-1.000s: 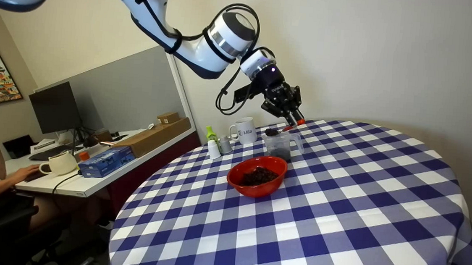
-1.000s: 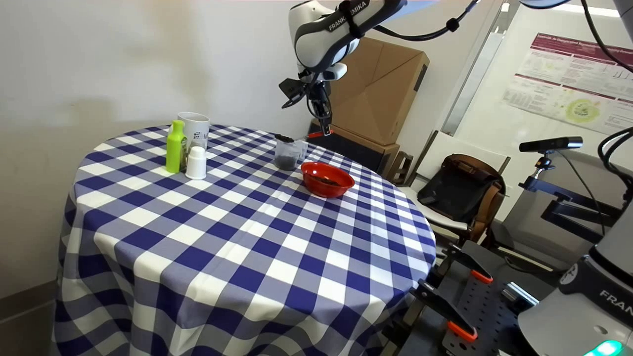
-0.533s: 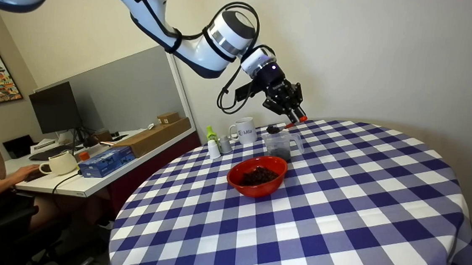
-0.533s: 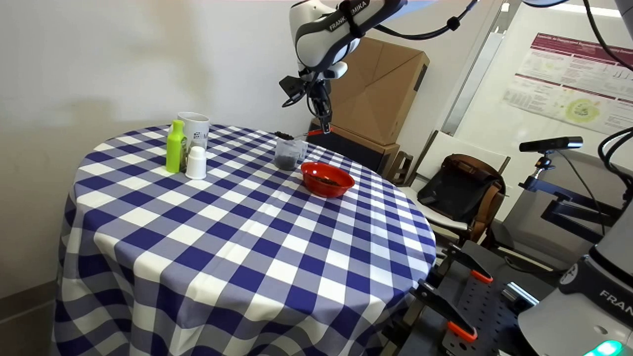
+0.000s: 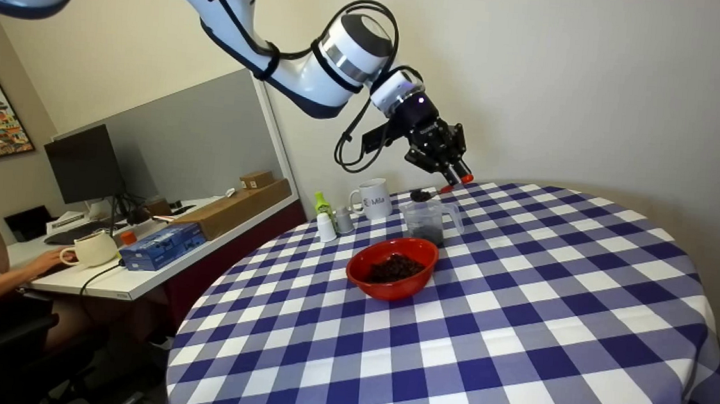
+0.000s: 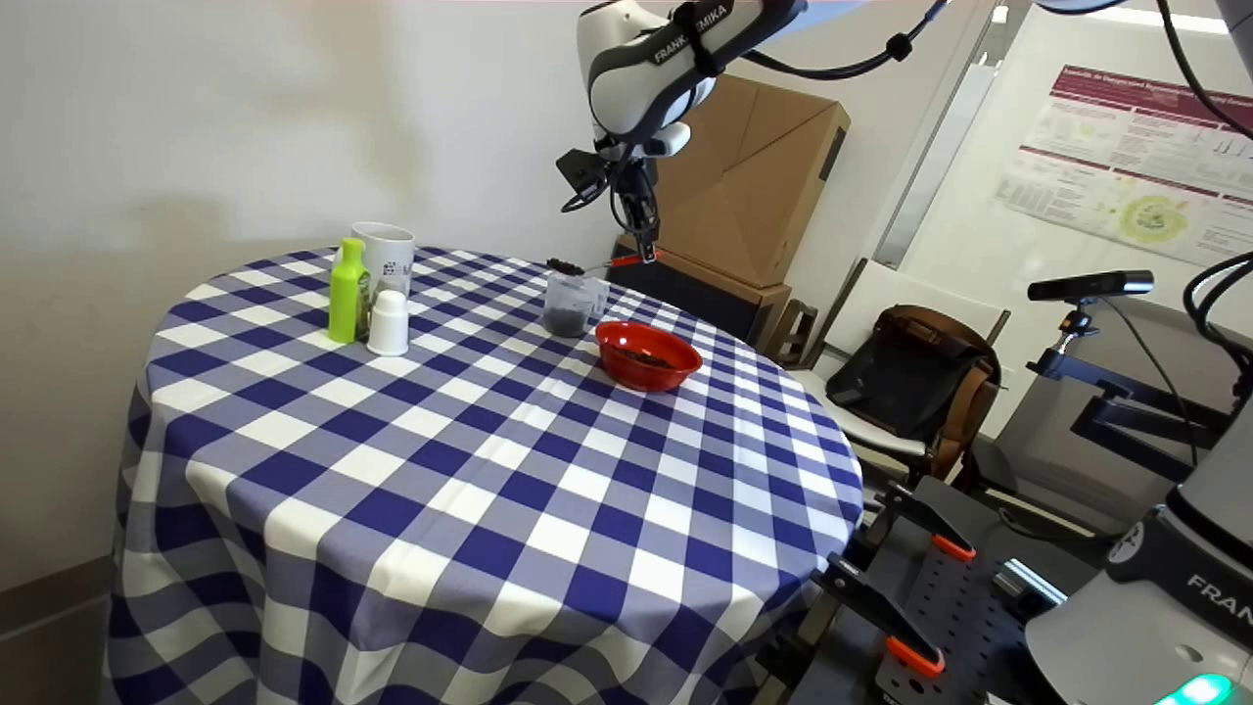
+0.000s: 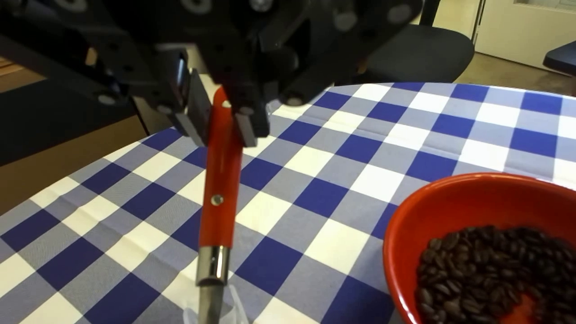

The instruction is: Put a spoonful of the things in the bowl into the jug

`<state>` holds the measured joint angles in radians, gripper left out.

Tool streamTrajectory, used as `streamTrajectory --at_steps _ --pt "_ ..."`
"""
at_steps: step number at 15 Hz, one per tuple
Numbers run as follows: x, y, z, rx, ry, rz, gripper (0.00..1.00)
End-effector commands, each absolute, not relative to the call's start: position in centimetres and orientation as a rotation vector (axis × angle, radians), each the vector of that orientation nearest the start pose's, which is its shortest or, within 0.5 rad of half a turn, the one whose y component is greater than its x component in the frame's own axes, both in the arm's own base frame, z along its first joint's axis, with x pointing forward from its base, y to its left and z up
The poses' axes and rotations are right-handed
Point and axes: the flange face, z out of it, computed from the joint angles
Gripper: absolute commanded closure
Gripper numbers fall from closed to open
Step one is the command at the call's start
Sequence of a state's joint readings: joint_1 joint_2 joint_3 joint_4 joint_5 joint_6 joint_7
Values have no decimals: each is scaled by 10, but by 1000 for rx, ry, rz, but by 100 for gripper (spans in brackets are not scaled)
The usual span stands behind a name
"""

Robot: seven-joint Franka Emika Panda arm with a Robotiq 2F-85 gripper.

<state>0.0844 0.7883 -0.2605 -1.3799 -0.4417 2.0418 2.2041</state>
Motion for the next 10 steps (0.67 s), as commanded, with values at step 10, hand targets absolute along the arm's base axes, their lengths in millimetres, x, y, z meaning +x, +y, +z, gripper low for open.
streamTrajectory --at_steps 10 --pt "716 -113 261 -1682 2942 -882 95"
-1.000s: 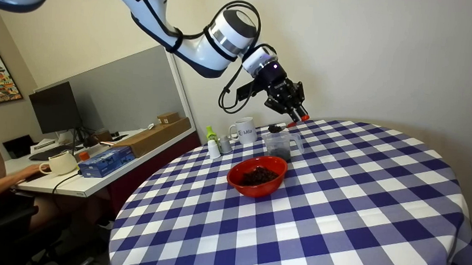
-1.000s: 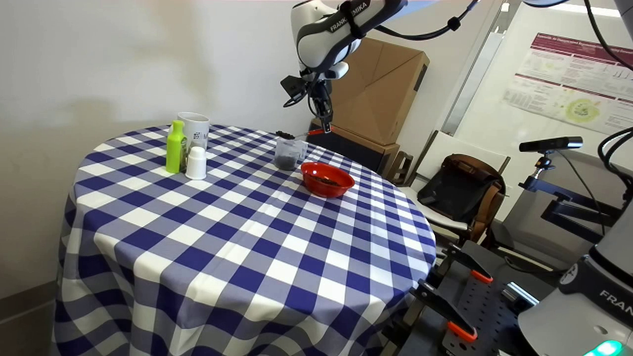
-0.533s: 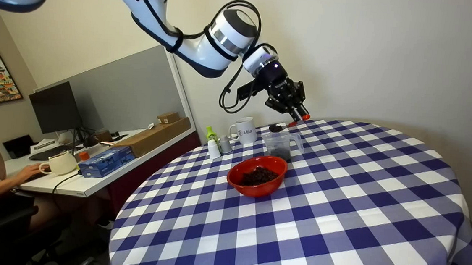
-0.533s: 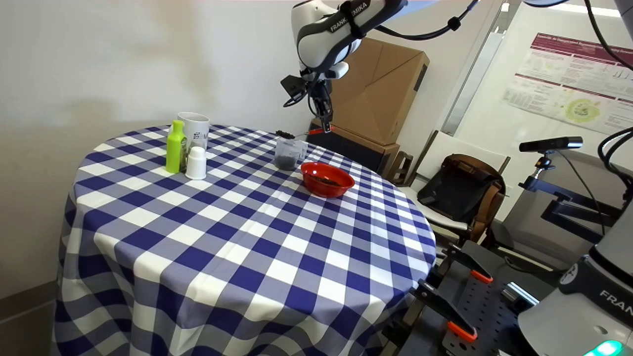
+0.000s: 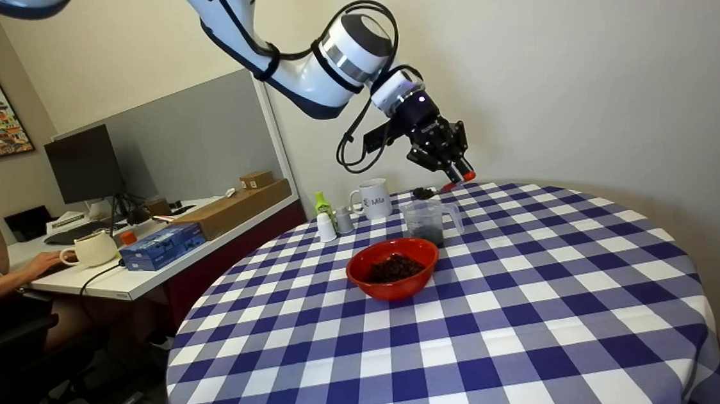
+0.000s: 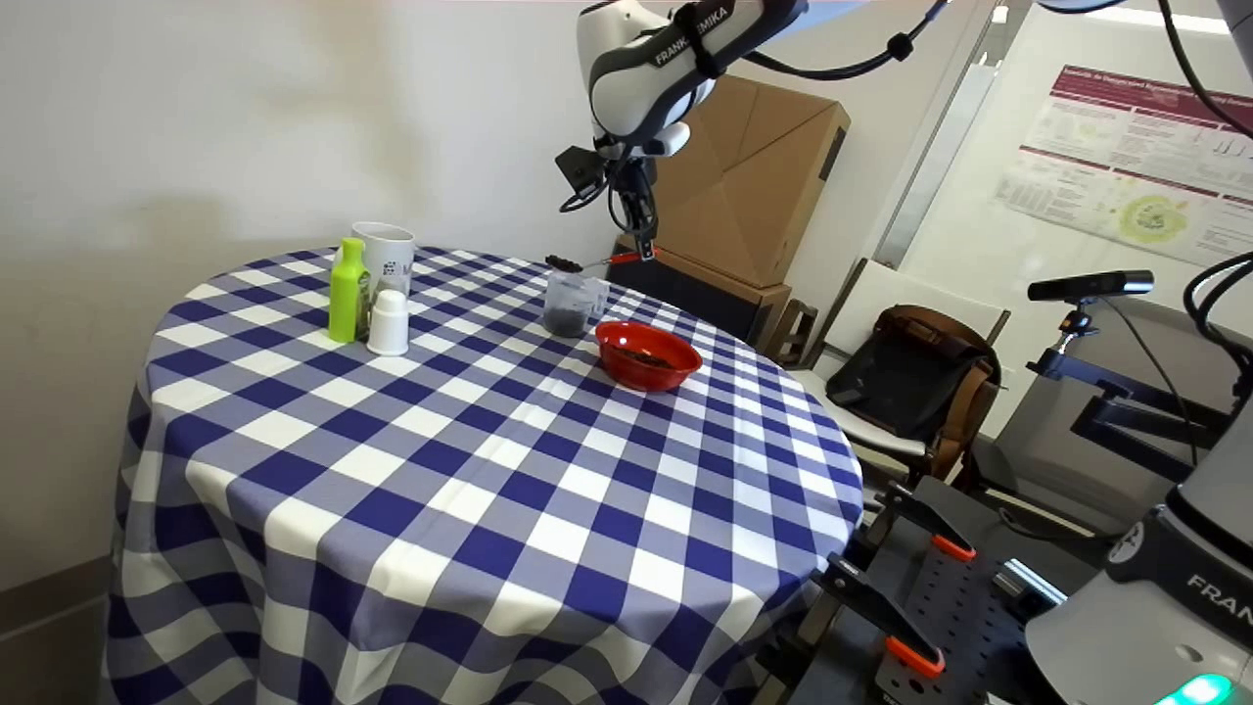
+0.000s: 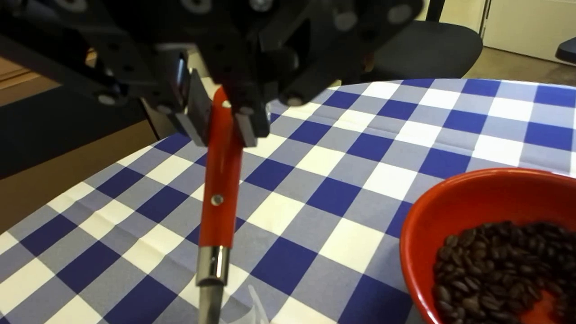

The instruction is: Put a spoonful of the things in the bowl into the jug

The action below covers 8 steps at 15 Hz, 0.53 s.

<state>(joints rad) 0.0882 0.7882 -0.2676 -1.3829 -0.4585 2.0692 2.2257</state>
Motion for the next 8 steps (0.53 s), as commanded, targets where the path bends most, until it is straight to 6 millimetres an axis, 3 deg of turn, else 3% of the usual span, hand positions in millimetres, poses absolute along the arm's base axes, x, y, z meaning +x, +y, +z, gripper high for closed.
streamTrajectory --at_steps 1,8 --pt "716 -114 261 -1678 2937 -900 95" --pt "702 -104 251 -1716 2891 -964 95"
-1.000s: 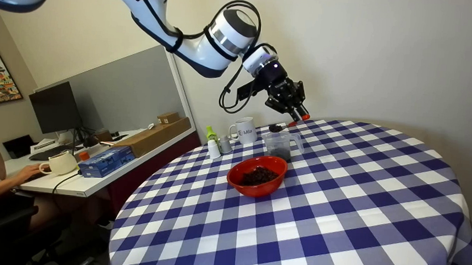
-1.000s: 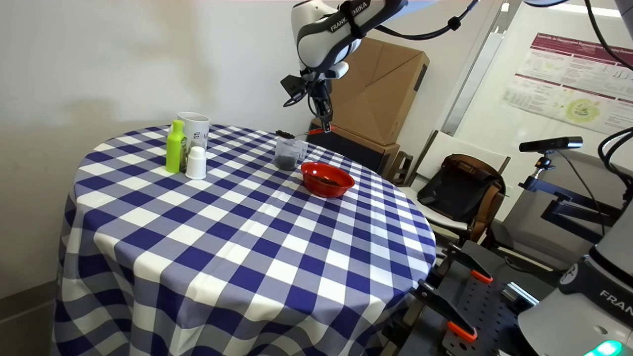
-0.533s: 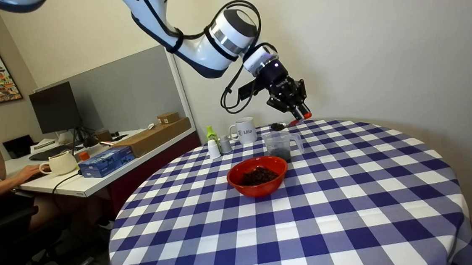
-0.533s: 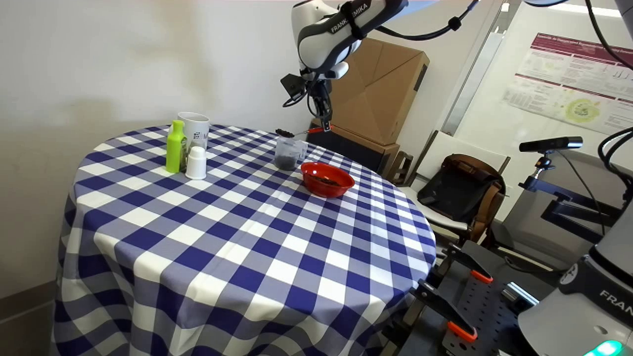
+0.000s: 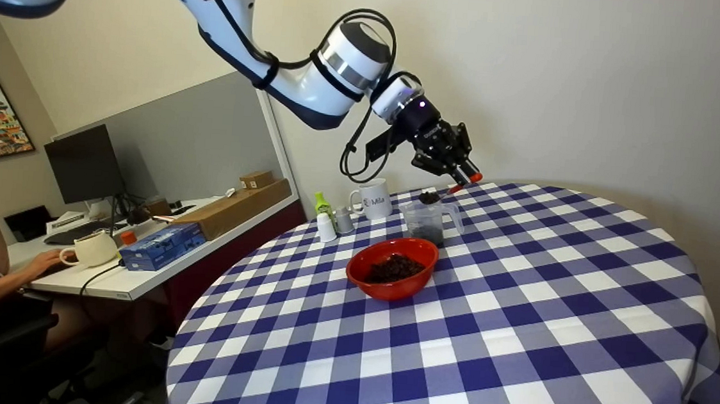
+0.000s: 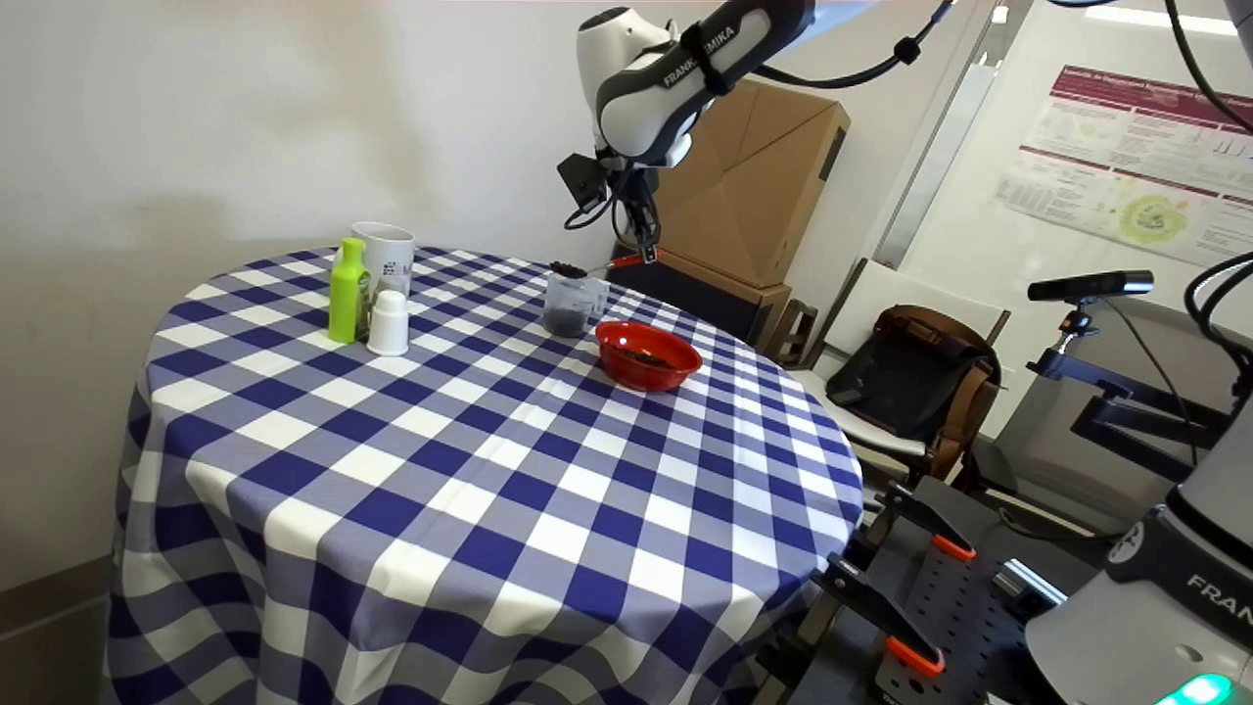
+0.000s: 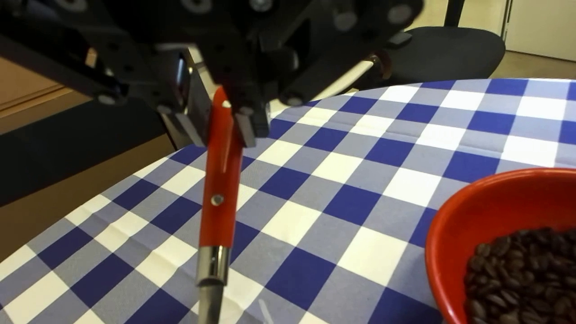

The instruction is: Put a spoonful of the things in the bowl into the jug

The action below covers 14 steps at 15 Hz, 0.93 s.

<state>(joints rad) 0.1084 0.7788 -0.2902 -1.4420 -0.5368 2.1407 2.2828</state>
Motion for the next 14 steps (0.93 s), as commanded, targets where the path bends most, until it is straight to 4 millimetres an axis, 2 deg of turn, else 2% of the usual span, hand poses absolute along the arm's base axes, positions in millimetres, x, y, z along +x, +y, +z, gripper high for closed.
streamTrajectory --at_steps 1,5,14 --pt "700 -102 250 -1720 2885 -967 95" --pt "693 -93 253 -1719 2849 -998 95" --pt "675 -85 261 -1677 2740 -1191 95"
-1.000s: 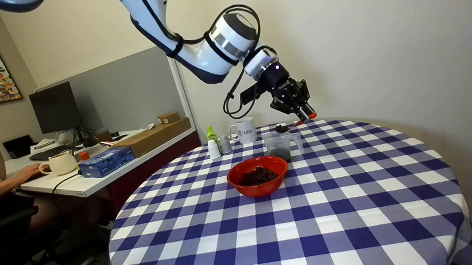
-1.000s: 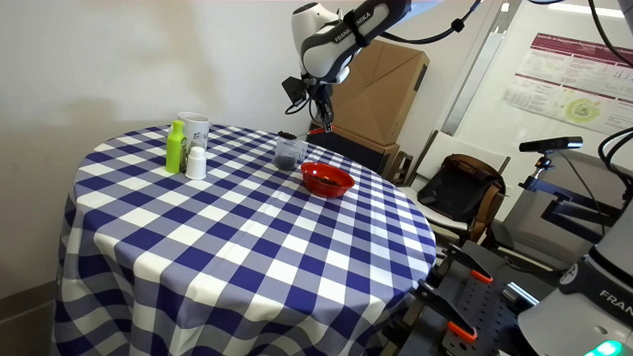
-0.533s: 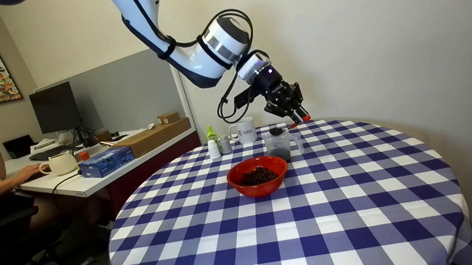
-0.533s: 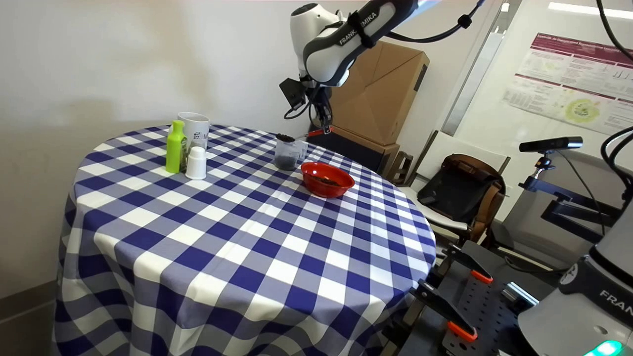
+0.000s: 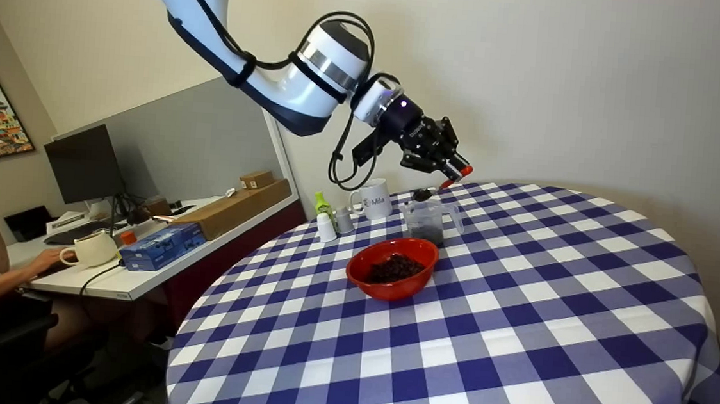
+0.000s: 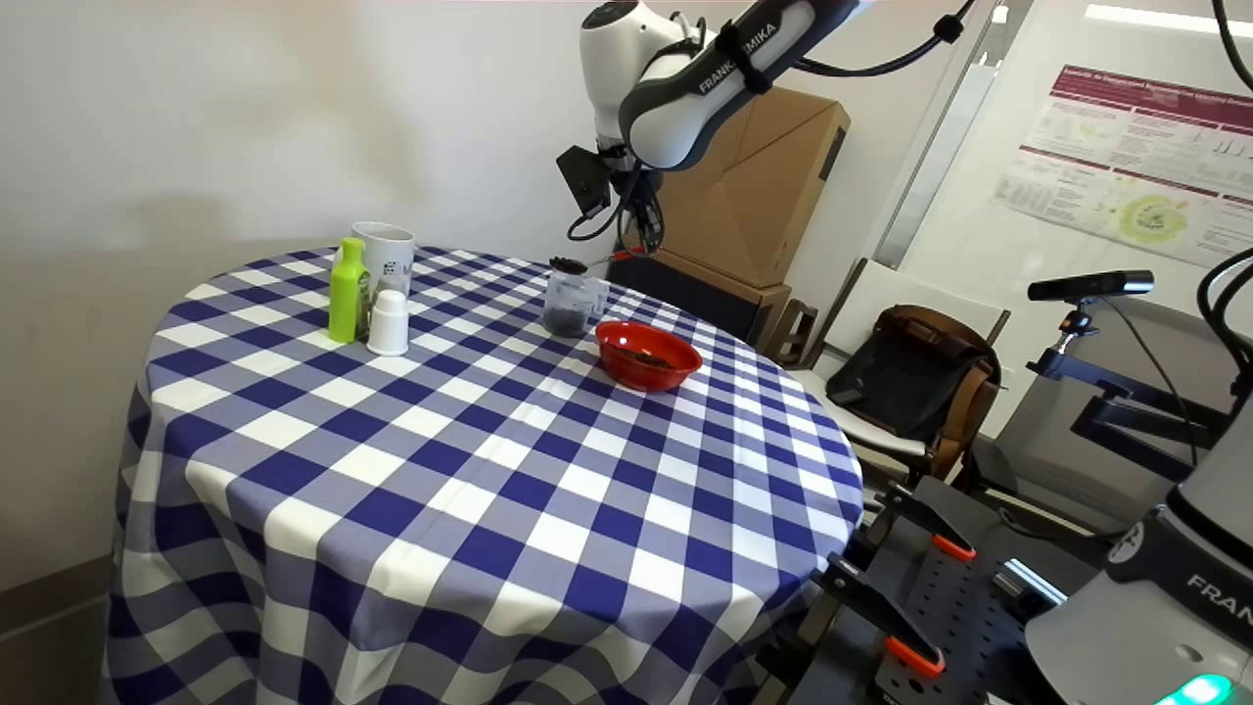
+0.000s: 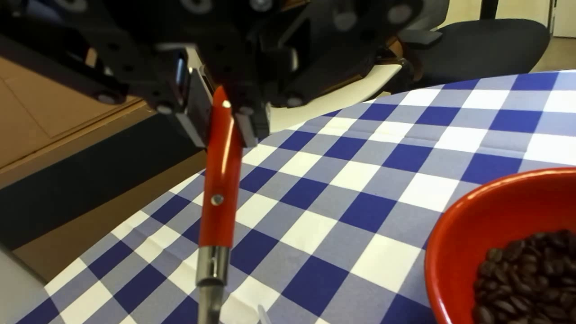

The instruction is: Put a spoonful of the things in the bowl into the jug

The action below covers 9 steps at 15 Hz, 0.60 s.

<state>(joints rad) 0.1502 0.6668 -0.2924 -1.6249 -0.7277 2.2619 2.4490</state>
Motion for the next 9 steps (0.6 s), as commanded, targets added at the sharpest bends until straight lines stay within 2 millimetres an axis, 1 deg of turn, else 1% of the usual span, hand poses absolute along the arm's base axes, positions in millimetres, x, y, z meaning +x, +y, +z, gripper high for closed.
streamTrajectory --at_steps 1,9 --pt "673 -85 262 -1667 2726 -1210 95" --pt "654 -82 260 -1588 2666 -1358 95"
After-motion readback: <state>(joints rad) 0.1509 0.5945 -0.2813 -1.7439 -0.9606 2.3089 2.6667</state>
